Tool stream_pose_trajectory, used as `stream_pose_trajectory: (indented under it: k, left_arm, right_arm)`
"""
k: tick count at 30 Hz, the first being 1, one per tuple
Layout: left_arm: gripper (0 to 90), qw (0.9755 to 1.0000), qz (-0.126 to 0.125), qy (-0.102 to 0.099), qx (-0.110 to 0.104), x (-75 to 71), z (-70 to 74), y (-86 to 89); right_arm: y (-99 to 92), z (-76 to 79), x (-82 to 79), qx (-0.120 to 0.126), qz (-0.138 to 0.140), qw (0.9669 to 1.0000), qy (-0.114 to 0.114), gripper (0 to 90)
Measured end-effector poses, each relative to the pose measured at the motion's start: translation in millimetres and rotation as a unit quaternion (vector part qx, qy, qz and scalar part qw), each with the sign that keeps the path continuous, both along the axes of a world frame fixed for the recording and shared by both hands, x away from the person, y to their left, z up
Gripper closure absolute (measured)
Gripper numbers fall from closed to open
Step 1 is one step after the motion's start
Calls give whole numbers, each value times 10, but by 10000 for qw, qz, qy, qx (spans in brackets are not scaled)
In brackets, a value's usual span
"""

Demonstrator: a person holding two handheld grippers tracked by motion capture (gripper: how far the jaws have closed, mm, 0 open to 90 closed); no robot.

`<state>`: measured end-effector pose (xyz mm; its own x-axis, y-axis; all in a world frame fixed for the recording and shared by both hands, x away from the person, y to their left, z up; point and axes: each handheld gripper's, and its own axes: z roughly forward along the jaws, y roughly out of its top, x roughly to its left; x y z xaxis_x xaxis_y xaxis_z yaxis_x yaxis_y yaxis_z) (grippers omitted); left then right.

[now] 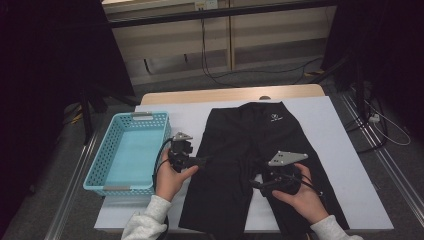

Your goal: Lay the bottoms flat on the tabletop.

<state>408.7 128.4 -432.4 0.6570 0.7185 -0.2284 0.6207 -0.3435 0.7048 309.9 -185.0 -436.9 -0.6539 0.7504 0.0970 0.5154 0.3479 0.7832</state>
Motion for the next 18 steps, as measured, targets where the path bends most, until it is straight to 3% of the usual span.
stream_pose_trajectory:
  k: [9,18]
  left_arm:
    - [59,9995,-224,103,174,-66,-46,-31]
    - [70,9997,-101,149,135,-122,-66,12]
  right_arm:
    - [-14,20,39,-3,-101,9999,-101,155]
    - [19,34,24,-39,-91,9998,-166,152]
